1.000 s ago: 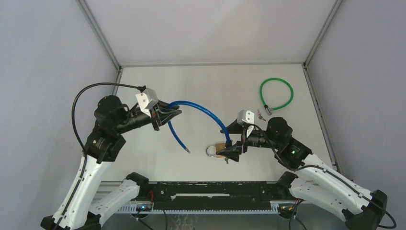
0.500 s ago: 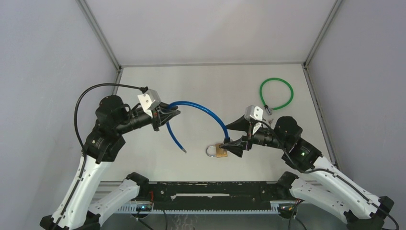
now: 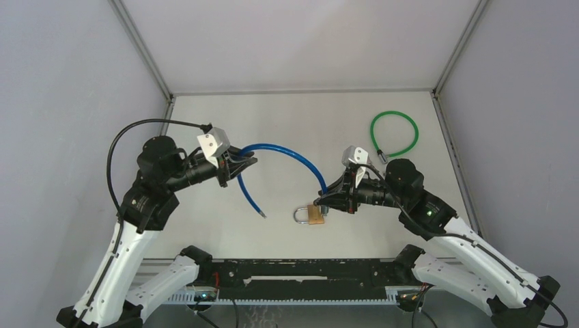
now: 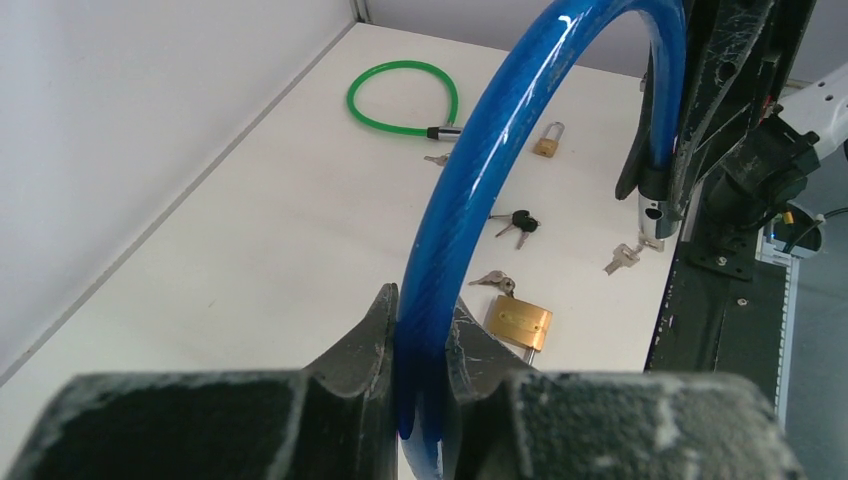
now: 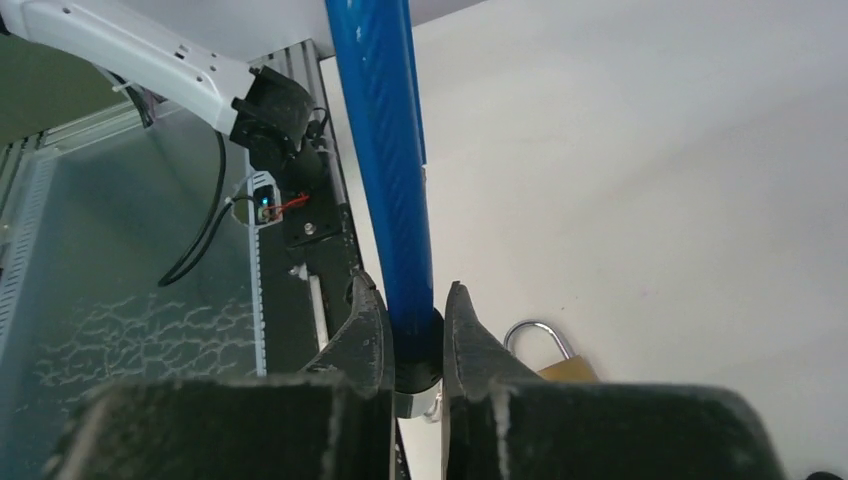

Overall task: Lock with the key
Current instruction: Lock the lock.

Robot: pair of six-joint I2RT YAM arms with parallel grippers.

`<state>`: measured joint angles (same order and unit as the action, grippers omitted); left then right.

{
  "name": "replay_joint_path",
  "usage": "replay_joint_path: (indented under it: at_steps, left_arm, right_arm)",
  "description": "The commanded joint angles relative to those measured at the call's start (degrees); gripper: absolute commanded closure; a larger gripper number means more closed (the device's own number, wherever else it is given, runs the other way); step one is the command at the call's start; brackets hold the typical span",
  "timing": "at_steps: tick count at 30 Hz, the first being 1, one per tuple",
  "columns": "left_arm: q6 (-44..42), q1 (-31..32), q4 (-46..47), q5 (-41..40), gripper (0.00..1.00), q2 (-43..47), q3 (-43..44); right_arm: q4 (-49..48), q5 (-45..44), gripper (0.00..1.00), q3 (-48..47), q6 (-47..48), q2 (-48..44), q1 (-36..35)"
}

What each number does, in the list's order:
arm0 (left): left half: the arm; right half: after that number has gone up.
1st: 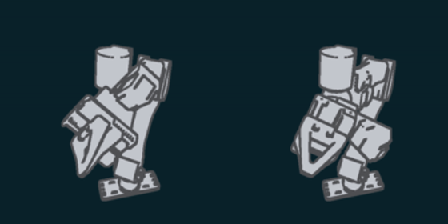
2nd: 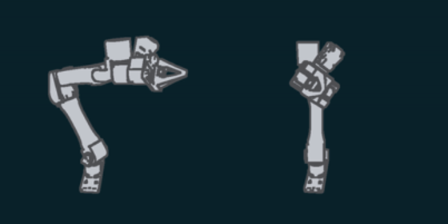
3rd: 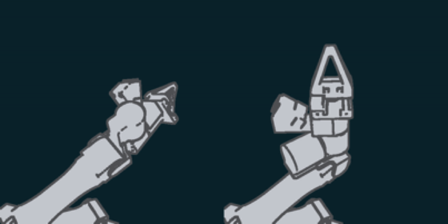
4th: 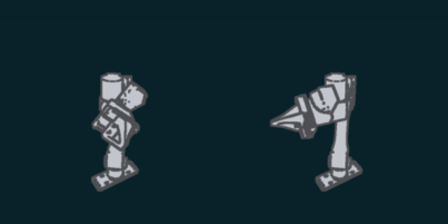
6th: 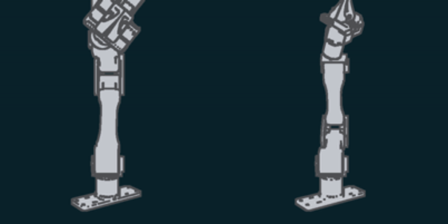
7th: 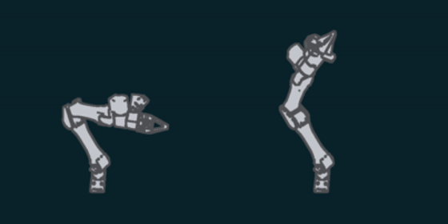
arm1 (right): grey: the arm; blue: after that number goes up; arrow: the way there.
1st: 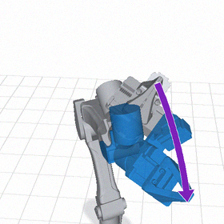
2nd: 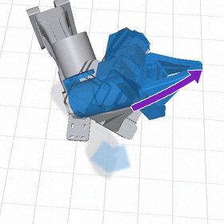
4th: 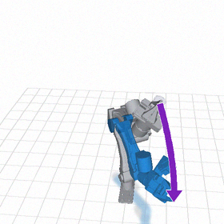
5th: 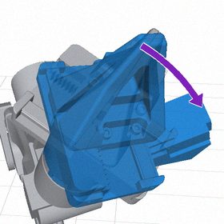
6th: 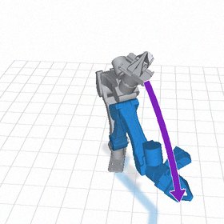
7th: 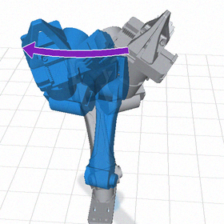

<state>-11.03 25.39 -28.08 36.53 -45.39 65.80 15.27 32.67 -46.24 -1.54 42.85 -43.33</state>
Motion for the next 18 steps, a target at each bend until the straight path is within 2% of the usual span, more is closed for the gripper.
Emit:
replay_joint_path:
  at_steps: [1,4,7,13,18]
  left_arm:
    - [2.74,0.28,3.28,1.44,1.0,1.1,3.02]
    - [7.37,0.28,5.92,6.91,0.98,2.15,0.16]
    - [10.52,0.28,10.4,10.19,0.78,3.89,-3.87]
    - [8.1,0.15,12.92,9.46,0.45,6.48,-12.72]
    - [3.56,-2.68,12.12,10.45,0.36,7.88,-16.33]
  right_arm:
    - [-2.62,-0.84,1.0,-2.04,-4.06,0.22,0.39]
    - [-8.55,-0.25,1.0,-1.41,-7.11,0.55,0.42]
    - [-13.73,0.52,1.0,-1.4,-9.54,-0.14,0.67]
    - [-19.94,3.67,1.0,-1.4,-11.94,-2.33,2.07]
    - [-21.46,6.64,1.0,-1.4,-14.17,-4.73,6.35]
